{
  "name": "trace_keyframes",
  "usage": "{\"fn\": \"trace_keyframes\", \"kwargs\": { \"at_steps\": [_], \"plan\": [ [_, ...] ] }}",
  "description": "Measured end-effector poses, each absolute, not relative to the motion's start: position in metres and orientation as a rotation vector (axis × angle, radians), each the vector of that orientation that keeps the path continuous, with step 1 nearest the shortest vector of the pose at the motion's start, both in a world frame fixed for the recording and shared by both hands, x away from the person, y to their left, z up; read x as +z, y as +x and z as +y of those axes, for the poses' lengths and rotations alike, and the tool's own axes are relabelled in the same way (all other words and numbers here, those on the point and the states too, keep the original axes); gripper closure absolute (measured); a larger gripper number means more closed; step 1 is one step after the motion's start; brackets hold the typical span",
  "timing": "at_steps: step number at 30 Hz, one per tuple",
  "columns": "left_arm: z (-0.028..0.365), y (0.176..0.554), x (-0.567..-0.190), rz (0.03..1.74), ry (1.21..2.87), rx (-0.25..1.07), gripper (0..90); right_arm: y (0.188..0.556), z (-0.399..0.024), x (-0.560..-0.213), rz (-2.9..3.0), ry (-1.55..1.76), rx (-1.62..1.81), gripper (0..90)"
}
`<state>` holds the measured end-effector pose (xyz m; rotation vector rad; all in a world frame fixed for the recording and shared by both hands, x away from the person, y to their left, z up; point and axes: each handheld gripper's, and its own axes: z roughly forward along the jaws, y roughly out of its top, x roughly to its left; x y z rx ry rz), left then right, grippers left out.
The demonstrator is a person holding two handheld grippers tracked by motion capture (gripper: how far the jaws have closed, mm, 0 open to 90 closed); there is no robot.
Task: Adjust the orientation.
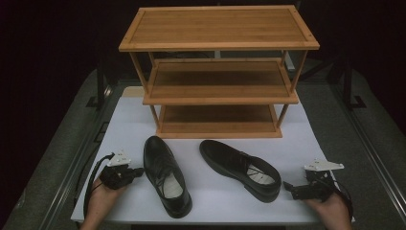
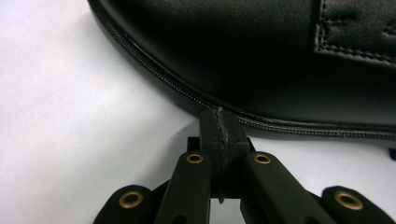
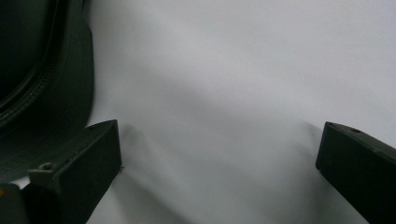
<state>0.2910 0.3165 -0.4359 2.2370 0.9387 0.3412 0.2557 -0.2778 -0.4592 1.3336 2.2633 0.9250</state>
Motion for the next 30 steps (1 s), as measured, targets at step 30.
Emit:
{"fn": "trace_keyframes", "kwargs": {
  "at_steps": [30],
  "plan": [
    [0.27, 0.33, -0.438, 0.854, 2.253, 0.31, 90.0, 0.256, -0.278, -0.459, 2.261, 1.328, 0.928, 0.0]
  ]
}}
